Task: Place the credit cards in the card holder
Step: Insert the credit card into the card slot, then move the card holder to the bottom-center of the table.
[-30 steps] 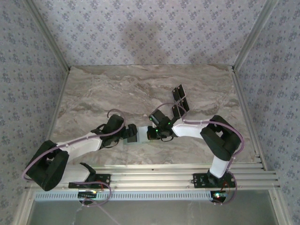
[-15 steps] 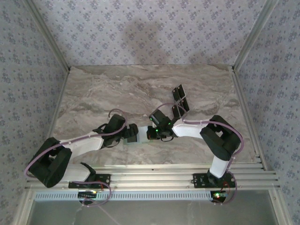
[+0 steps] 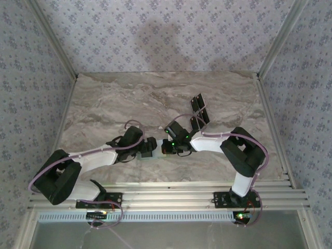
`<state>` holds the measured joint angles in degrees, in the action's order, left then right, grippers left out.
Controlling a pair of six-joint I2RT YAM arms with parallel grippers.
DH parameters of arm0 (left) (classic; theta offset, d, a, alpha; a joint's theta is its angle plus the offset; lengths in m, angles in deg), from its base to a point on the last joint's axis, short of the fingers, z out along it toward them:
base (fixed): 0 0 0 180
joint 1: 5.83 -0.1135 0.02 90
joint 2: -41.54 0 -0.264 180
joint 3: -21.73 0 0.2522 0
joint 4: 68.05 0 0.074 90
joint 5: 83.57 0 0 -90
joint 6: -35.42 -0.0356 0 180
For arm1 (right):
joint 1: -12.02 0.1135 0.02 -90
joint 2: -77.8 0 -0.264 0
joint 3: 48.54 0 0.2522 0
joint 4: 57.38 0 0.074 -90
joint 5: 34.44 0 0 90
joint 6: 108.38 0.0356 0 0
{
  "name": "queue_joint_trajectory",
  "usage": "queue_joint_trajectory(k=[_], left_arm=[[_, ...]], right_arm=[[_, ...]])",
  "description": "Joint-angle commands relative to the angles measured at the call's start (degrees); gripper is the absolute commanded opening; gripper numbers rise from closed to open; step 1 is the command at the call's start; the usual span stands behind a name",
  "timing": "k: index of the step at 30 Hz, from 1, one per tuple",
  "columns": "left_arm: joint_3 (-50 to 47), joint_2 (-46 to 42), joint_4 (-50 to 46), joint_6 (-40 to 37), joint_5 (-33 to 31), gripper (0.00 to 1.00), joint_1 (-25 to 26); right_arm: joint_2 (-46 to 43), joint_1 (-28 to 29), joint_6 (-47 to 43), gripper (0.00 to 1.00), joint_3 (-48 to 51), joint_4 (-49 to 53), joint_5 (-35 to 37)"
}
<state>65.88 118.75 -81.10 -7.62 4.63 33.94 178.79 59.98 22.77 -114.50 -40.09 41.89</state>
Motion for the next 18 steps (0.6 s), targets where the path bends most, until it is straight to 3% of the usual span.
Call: queue_joint_trajectory(k=[1,10,18], left_arm=[[1.91,0.07,2.31,0.15,1.98,1.0,1.18],[2.74,-4.86,3.27,1.86,1.71,1.0,2.95],[5.92,-4.03,3.19,2.19,1.8,1.0,5.26]], right_arm=[[1.83,-0.2,0.73,0.07,1.05,1.3,0.15],[0.35,-1.06,-0.12,0.07,-0.22,2.51,-0.34],[-8.73,-4.94,-1.59,0.08,-0.85,7.57,1.35]])
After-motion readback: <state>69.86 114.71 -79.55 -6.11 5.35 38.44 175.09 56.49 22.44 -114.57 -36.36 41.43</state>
